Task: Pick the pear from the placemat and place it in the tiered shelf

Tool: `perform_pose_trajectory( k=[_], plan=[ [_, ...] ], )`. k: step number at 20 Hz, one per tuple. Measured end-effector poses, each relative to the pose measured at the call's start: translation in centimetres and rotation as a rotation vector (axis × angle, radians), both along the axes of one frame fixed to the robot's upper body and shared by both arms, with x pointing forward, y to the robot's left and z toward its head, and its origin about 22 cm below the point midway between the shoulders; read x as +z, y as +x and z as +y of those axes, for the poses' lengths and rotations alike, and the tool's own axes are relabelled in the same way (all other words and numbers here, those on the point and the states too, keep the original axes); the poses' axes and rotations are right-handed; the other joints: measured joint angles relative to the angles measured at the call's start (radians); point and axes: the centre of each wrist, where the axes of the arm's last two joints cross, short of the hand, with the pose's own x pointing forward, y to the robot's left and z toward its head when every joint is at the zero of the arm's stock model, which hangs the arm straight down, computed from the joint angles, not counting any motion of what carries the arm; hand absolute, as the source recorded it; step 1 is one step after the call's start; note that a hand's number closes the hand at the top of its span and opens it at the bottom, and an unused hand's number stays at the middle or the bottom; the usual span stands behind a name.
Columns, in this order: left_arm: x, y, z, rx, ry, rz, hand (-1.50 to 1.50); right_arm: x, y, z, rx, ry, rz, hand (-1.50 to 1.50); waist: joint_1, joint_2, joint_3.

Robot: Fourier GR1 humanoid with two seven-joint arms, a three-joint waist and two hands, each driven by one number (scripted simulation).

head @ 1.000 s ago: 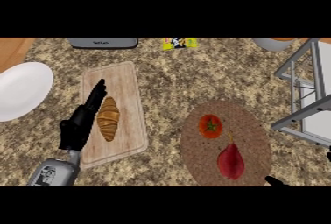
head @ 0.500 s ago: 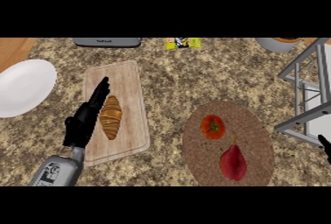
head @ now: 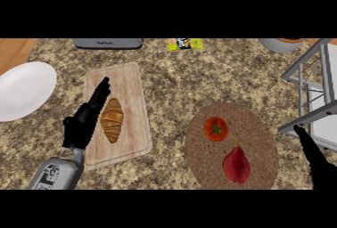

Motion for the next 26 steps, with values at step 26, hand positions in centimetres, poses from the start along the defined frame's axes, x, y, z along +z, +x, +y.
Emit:
perform_pose_trajectory(
  k=[26],
  plan=[
    [-0.7,0.1,0.8,0.013,0.003,0.003,0.00,-2.6,4.2,5.1,-0.048,-0.048,0.032,-1.50,-0.015,-0.002,0.002]
  ],
)
